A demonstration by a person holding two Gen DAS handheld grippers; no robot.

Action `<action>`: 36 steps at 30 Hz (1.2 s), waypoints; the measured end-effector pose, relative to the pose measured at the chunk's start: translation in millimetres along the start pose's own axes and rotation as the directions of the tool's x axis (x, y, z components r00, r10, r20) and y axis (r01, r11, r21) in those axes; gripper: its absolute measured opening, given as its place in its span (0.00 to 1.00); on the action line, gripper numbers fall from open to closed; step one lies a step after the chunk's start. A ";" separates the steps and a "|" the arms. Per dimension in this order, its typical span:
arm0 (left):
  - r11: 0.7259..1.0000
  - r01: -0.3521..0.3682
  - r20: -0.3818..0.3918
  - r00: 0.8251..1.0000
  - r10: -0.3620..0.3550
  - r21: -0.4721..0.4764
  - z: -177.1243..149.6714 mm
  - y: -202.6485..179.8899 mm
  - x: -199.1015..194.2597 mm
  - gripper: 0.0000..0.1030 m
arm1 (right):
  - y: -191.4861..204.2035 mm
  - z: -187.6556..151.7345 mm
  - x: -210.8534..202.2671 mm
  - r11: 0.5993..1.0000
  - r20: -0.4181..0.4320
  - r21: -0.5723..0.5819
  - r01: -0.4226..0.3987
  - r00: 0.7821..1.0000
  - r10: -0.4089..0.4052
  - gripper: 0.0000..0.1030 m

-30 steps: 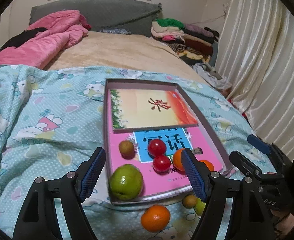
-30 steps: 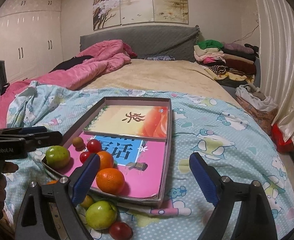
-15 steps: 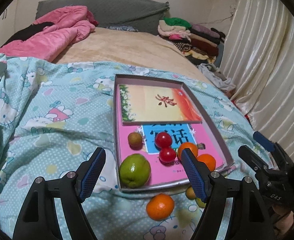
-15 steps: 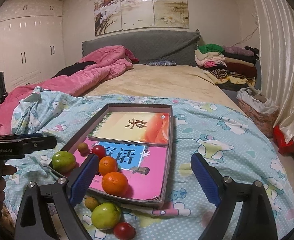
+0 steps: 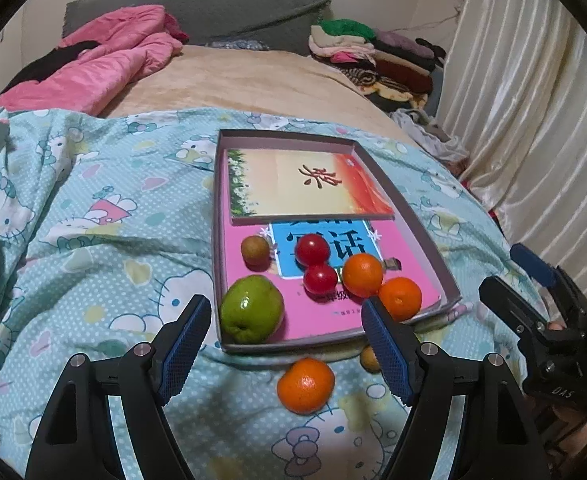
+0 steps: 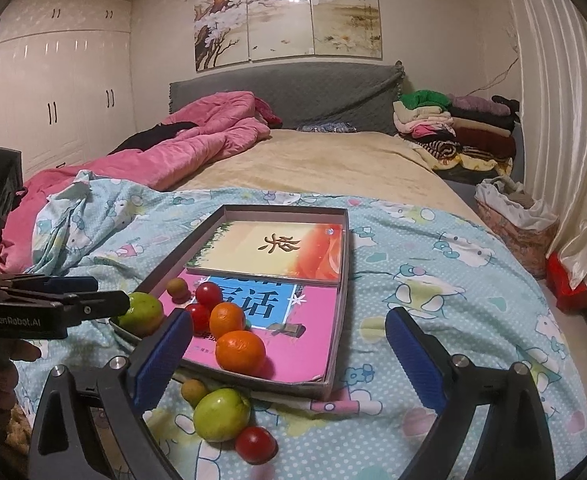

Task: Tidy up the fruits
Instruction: 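Withdraw both open tools from the book back toward the loose fruits, then lower both open tools toward the loose fruits beside the box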

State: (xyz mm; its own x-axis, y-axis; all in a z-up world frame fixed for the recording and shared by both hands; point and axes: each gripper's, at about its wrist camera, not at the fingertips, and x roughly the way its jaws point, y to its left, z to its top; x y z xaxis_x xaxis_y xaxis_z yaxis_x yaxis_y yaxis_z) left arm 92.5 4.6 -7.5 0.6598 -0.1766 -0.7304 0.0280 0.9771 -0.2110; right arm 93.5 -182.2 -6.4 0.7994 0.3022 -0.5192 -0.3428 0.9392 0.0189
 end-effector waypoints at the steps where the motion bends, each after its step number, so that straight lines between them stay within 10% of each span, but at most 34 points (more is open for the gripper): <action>1: 1.000 0.000 0.000 1.000 0.000 0.003 -1.1 -1.1 -0.7 0.77 | 0.1 0.1 -0.6 1.000 -0.001 0.001 -0.003 1.000 0.003 0.95; 36: 1.000 0.004 -0.131 0.991 -0.005 -0.009 -30.9 -2.2 -2.8 0.77 | 36.1 -18.7 -3.4 0.994 -0.145 -0.073 -0.081 0.987 0.069 0.95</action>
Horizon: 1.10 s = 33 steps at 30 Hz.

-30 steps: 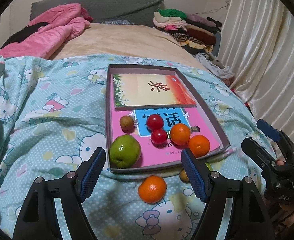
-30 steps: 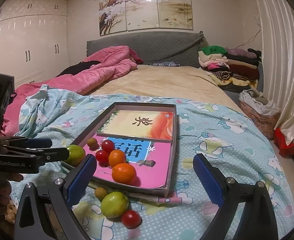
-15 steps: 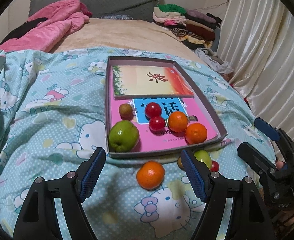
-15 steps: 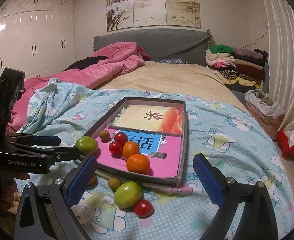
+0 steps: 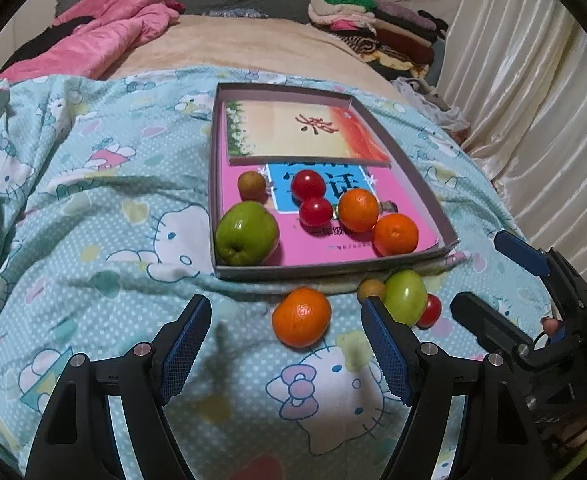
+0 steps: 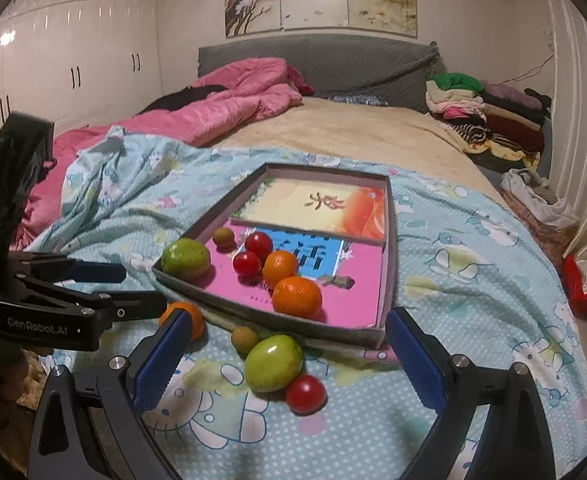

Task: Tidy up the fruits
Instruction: 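Lower both open tools toward the loose fruits beside the box, then grasp the green guava with the right tool while the left tool grasps a tangerine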

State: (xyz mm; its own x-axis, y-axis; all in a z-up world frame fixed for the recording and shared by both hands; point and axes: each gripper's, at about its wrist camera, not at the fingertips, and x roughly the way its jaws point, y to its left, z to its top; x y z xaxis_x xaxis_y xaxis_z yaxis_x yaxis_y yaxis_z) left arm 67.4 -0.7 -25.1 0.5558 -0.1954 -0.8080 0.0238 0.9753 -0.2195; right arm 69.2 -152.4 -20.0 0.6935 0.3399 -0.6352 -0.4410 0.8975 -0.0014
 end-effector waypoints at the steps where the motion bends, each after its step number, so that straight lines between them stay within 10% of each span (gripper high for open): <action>1: 1.000 0.004 -0.007 1.000 -0.004 -0.003 -0.4 0.4 1.4 0.76 | 0.4 -0.7 2.4 1.000 -0.012 -0.003 0.001 1.000 -0.001 0.95; 15: 1.000 0.000 -0.075 0.997 -0.001 -0.011 -4.8 4.5 23.0 0.76 | 5.7 -14.4 42.8 0.998 -0.197 -0.050 0.041 0.979 -0.050 0.93; 33: 0.997 0.076 -0.117 0.990 -0.074 0.017 -4.5 -4.4 45.5 0.70 | 17.1 -21.1 79.1 0.991 -0.293 -0.118 -0.058 0.956 0.021 0.47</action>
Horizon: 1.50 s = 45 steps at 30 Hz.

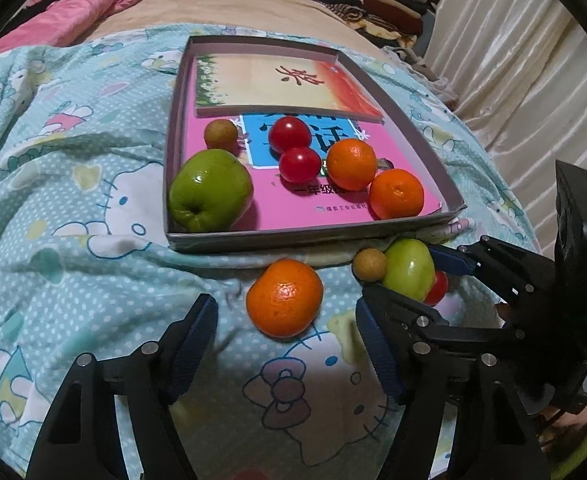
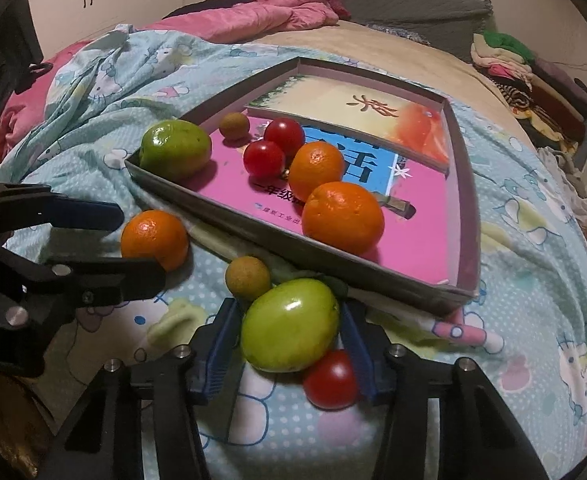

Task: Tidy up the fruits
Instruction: 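Grasp the green guava with the right tool while the left tool grasps a tangerine, then carry the guava with the right tool while the left tool carries the tangerine over the book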

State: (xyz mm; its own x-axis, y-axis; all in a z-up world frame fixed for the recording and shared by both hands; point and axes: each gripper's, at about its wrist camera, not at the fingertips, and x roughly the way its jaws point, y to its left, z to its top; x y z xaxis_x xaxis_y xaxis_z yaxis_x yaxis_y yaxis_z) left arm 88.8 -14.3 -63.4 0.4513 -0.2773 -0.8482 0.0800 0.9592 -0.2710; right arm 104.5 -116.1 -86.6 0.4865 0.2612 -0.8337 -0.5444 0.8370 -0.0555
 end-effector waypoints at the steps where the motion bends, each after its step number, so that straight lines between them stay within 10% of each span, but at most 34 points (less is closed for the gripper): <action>1: 1.000 0.006 -0.003 1.000 -0.006 0.003 0.5 -0.6 1.3 0.67 | -0.8 0.2 0.4 1.000 0.000 0.002 -0.006 1.000 0.006 0.47; 11: 1.000 -0.007 -0.020 1.000 0.007 0.026 4.9 -2.8 15.5 0.41 | -8.2 0.5 2.6 0.998 -0.007 0.039 -0.044 0.999 0.044 0.46; 45: 0.992 0.002 0.169 0.985 -0.024 0.127 3.8 -30.8 -42.7 0.39 | -31.8 4.6 -57.7 0.976 0.237 0.131 -0.171 0.962 0.137 0.46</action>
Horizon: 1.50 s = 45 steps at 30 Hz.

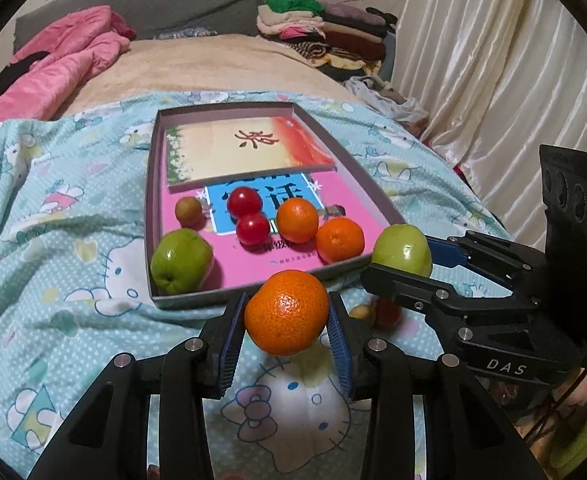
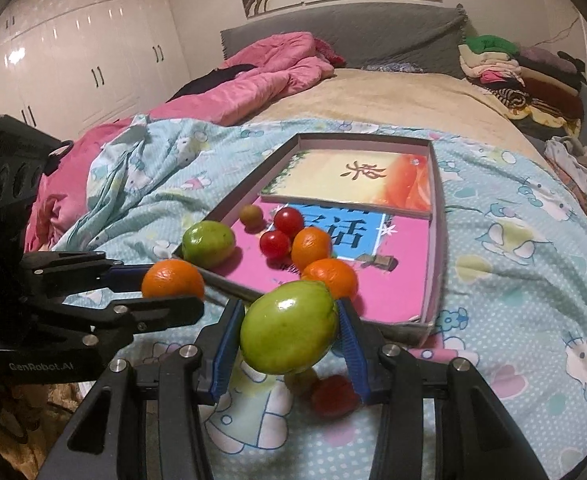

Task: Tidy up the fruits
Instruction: 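Carry the guava with the right tool while the left tool carries the tangerine over the book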

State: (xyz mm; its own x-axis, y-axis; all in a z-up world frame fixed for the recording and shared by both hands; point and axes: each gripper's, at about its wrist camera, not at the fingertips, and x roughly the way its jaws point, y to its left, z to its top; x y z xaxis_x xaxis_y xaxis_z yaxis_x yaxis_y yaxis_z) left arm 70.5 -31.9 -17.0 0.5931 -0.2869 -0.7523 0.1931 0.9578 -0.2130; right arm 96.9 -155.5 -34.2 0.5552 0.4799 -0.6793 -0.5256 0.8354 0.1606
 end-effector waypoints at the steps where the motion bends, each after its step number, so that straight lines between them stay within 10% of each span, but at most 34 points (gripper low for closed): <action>1: 1.000 -0.002 0.003 1.000 0.002 0.000 0.8 0.0 -0.1 0.39 | -1.6 0.7 -0.8 1.000 0.004 0.003 0.002 1.000 -0.002 0.46; 45: 0.998 -0.032 0.065 0.997 0.035 -0.045 24.6 11.9 4.5 0.39 | -33.4 21.8 -26.0 0.992 0.167 0.081 0.096 0.980 -0.109 0.46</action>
State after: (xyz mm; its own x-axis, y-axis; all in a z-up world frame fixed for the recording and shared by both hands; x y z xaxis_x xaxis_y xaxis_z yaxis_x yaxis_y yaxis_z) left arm 94.7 -22.2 -7.6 0.6489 -0.2537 -0.7174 0.1382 0.9664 -0.2168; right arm 114.1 -190.0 -6.3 0.7087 0.4243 -0.5637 -0.4161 0.8966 0.1516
